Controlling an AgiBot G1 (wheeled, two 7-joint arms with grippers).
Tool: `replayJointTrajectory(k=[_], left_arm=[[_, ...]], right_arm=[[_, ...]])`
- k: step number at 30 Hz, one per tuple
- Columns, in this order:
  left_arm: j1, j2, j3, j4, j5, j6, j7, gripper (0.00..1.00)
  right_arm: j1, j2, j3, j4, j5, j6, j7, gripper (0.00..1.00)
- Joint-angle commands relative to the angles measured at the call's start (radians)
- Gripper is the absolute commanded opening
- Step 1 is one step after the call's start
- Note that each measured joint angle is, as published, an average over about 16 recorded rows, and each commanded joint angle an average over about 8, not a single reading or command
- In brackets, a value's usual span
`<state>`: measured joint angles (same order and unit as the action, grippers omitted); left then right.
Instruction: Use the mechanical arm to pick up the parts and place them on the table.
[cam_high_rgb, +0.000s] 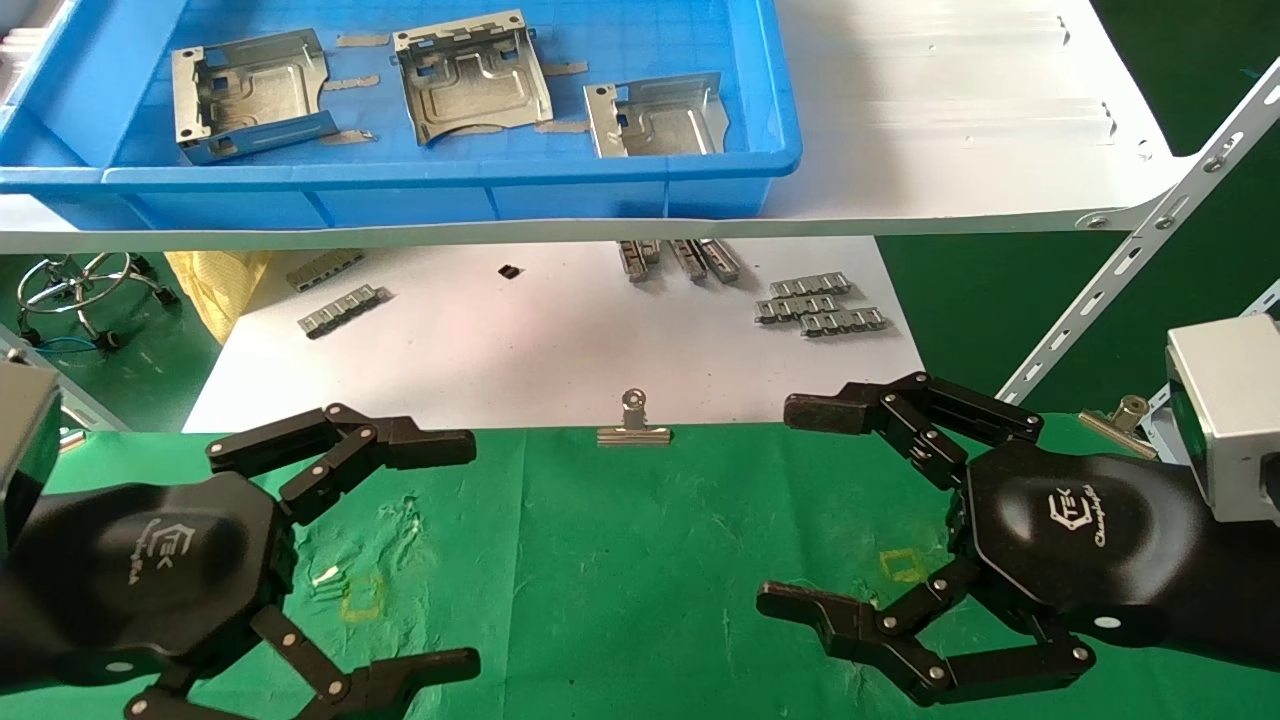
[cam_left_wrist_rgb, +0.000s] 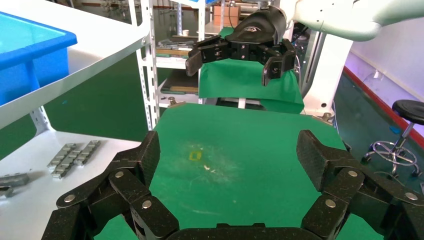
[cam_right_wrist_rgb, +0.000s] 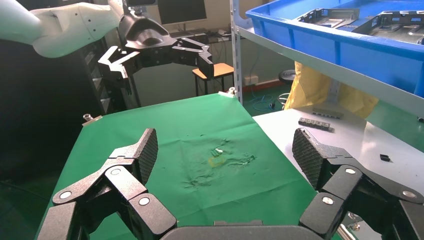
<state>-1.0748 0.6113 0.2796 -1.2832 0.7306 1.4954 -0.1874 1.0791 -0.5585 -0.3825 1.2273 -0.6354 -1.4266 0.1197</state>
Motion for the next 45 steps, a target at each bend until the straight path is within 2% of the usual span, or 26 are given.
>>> replayJointTrajectory(k=[1, 45], left_arm=[[0.0, 0.0, 0.0, 0.0, 0.0, 0.0, 0.0, 1.0], [0.0, 0.0, 0.0, 0.0, 0.0, 0.0, 0.0, 1.0]], right_arm=[[0.0, 0.0, 0.0, 0.0, 0.0, 0.0, 0.0, 1.0], [0.0, 0.0, 0.0, 0.0, 0.0, 0.0, 0.0, 1.0]])
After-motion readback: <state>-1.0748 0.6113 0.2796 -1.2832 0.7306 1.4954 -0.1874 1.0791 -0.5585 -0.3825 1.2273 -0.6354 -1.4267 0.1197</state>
